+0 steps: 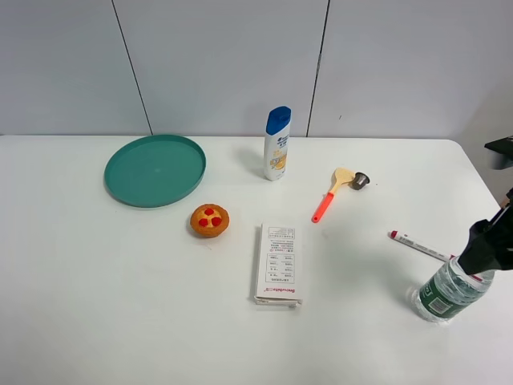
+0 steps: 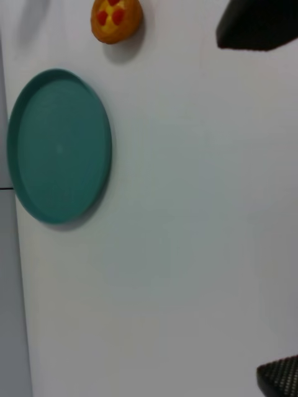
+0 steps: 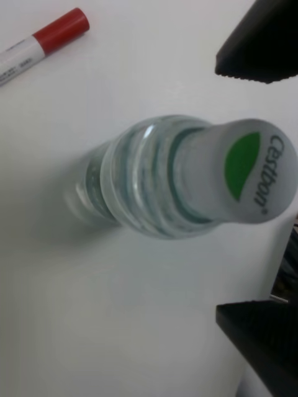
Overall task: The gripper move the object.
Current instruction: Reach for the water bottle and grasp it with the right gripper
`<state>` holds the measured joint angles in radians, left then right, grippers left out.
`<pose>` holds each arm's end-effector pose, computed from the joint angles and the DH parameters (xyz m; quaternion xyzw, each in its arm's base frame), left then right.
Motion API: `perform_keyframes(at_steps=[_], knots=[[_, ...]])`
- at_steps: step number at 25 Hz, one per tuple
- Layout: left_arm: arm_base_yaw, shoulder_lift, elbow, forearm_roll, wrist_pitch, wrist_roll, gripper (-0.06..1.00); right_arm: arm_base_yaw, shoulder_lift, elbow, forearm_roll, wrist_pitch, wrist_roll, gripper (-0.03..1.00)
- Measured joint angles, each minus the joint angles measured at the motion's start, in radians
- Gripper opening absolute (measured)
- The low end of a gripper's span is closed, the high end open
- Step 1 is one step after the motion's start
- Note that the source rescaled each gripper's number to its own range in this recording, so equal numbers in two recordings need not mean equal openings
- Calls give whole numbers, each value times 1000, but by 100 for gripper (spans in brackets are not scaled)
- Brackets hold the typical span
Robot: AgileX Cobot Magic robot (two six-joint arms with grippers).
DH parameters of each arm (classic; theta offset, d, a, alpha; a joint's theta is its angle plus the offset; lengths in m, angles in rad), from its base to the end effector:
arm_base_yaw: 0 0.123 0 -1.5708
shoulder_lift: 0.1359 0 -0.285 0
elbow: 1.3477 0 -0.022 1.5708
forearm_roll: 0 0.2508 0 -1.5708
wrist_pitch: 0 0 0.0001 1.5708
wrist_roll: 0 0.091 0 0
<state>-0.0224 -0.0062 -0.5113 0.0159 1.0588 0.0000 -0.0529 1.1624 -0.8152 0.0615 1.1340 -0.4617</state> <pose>-0.0070 0.0014 0.2805 0.0091 0.8481 0.0020 0.5298 0.1873 -0.0048 0.2648 -0.1918 0.9770 0.0055 0.0927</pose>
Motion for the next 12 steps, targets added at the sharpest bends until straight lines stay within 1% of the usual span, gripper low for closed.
perform_keyframes(at_steps=[12], knots=[[0,0,0,0,0,0,100,0,0,0,-17,-9,0,56]])
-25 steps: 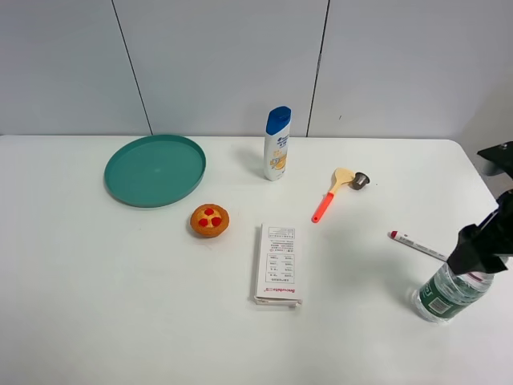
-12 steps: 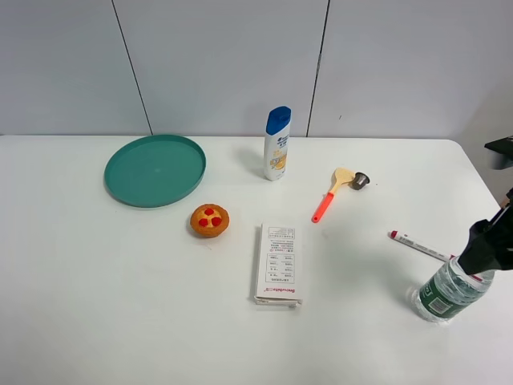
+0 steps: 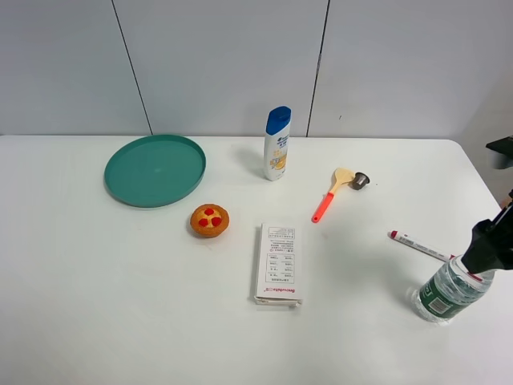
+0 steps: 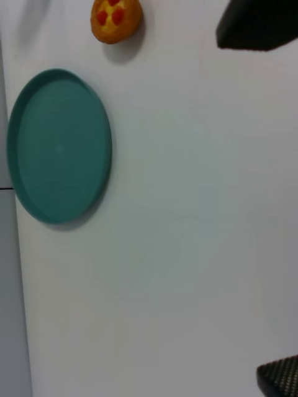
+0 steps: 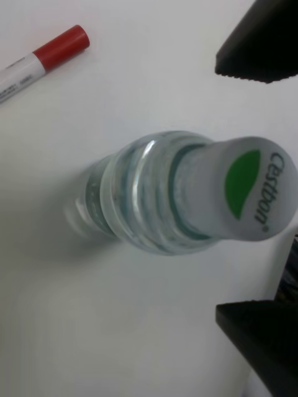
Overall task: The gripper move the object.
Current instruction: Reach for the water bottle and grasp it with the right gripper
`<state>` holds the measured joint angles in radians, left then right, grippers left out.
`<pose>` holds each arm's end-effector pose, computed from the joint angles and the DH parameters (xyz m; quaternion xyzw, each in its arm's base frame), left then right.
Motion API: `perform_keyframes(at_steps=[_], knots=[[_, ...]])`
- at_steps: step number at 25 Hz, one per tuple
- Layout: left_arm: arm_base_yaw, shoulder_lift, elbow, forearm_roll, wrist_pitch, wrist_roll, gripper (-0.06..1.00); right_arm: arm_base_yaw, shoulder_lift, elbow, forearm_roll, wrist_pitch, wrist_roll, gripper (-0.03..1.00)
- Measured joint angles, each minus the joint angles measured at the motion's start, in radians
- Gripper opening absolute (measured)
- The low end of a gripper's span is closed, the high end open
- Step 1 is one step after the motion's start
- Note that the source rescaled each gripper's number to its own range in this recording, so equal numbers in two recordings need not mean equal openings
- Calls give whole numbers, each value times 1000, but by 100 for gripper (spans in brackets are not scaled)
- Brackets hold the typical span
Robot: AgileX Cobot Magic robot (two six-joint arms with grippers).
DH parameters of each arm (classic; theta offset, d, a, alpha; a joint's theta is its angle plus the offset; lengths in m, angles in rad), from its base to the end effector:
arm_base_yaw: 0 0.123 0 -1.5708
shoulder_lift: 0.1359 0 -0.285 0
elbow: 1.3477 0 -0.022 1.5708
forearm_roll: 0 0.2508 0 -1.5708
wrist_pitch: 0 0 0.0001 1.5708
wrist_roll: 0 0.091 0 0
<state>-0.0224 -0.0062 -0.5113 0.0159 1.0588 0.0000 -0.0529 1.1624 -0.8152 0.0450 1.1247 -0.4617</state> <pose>-0.0070 0.0014 0.2805 0.0091 0.8481 0.0020 0.5298 0.1880 -0.0063 0.2649 -0.1944 0.9763 -0.0032 0.0952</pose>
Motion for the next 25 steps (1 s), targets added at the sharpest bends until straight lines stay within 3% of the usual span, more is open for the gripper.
perform_keyframes(at_steps=[11,18,25], knots=[[0,0,0,0,0,0,100,0,0,0,0,-20,0,56],[0,0,0,0,0,0,100,0,0,0,0,-18,0,36],[0,0,0,0,0,0,100,0,6,0,0,3,0,33]])
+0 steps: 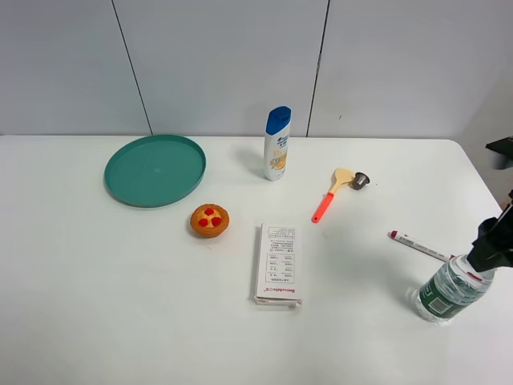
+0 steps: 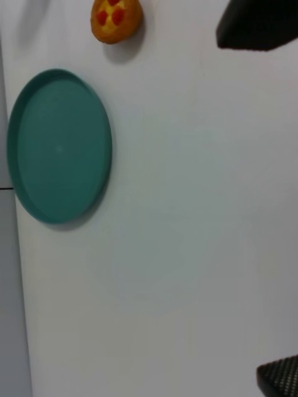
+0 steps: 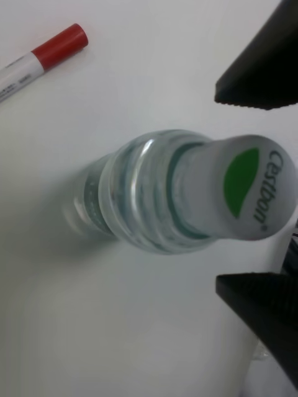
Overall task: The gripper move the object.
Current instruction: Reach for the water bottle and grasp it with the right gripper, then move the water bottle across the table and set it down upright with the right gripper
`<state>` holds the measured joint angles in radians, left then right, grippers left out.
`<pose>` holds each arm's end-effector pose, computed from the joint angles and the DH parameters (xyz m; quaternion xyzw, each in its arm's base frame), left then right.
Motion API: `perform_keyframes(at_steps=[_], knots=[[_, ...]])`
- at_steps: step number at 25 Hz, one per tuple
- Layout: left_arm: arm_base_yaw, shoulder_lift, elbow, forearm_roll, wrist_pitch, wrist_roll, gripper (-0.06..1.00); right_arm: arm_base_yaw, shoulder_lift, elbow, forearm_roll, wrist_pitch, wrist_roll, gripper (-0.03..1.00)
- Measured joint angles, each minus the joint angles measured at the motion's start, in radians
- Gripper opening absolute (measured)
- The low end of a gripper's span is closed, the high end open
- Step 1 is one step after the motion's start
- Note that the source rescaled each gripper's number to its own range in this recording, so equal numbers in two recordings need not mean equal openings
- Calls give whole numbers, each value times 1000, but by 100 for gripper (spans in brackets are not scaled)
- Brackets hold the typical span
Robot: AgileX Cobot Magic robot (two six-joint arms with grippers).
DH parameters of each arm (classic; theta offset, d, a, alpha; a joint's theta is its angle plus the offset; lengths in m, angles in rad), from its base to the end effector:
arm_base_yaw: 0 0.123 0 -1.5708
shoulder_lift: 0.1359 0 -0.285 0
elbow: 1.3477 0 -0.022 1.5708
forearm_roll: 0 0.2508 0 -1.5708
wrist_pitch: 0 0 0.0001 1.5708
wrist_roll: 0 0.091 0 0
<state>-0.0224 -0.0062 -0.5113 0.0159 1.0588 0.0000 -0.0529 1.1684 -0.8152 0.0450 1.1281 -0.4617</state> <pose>-0.0070 0.0014 0.2805 0.0091 0.8481 0.0020 0.5298 0.1886 -0.0063 0.2637 -0.1945 0.9767 -0.0020 0.0907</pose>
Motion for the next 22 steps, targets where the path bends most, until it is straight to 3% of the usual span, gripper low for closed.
perform_keyframes(at_steps=[9,11,13,22], knots=[[0,0,0,0,0,0,100,0,36,0,0,-23,1,30],[0,0,0,0,0,0,100,0,36,0,0,-24,1,19],[0,0,0,0,0,0,100,0,36,0,1,-24,3,1],[0,0,0,0,0,0,100,0,36,0,2,-24,11,0]])
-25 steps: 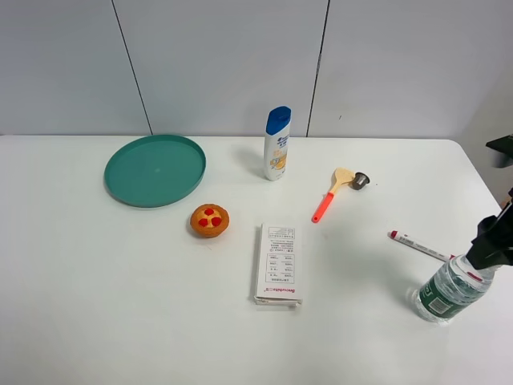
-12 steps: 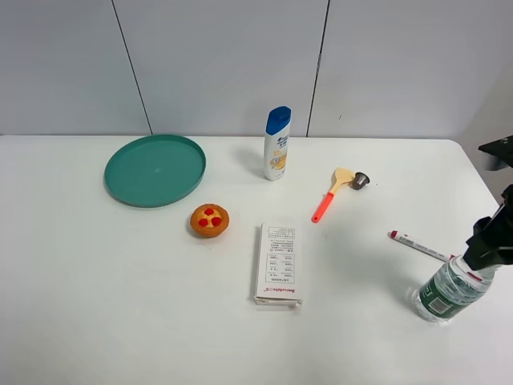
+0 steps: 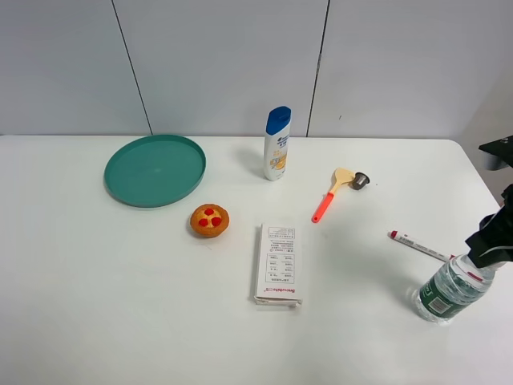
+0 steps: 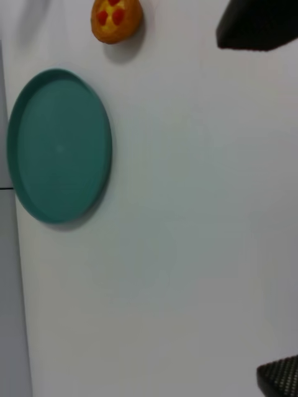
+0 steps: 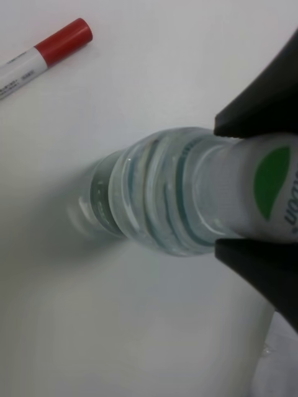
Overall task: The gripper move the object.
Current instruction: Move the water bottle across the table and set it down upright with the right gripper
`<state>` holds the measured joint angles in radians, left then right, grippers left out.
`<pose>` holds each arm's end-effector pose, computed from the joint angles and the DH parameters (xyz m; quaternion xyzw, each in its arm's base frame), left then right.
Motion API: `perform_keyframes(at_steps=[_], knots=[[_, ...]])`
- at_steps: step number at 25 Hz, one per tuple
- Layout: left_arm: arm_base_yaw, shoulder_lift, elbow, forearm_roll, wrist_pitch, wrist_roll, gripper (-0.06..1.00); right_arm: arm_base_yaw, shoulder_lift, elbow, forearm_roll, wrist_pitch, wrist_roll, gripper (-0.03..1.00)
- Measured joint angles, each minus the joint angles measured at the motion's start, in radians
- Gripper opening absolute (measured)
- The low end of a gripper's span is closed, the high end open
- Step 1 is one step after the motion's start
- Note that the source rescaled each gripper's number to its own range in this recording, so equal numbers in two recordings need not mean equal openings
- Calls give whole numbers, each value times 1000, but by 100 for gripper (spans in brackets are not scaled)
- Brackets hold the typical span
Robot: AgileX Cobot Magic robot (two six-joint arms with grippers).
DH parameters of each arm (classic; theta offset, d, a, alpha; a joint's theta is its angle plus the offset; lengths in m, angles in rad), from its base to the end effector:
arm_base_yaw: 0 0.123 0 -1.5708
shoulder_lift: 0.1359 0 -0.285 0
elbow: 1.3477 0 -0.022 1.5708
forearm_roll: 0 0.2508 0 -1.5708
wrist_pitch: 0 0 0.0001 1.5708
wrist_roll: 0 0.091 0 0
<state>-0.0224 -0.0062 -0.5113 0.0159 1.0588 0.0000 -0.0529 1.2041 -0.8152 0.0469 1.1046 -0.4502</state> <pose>-0.0070 0.0014 0.2805 0.0091 0.8481 0.0020 0.5298 0.1956 -0.0065 0.2572 -0.1880 0.9785 0.0006 0.0850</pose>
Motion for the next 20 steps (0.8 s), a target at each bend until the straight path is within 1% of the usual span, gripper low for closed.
perform_keyframes(at_steps=[7,12,14,16,20], knots=[[0,0,0,0,0,0,100,0,-45,-2,-1,3,0,0],[0,0,0,0,0,0,100,0,-54,-52,2,39,7,0],[0,0,0,0,0,0,100,0,-52,-111,6,54,8,0],[0,0,0,0,0,0,100,0,-31,-209,6,59,21,0],[0,0,0,0,0,0,100,0,52,-354,8,59,33,0]])
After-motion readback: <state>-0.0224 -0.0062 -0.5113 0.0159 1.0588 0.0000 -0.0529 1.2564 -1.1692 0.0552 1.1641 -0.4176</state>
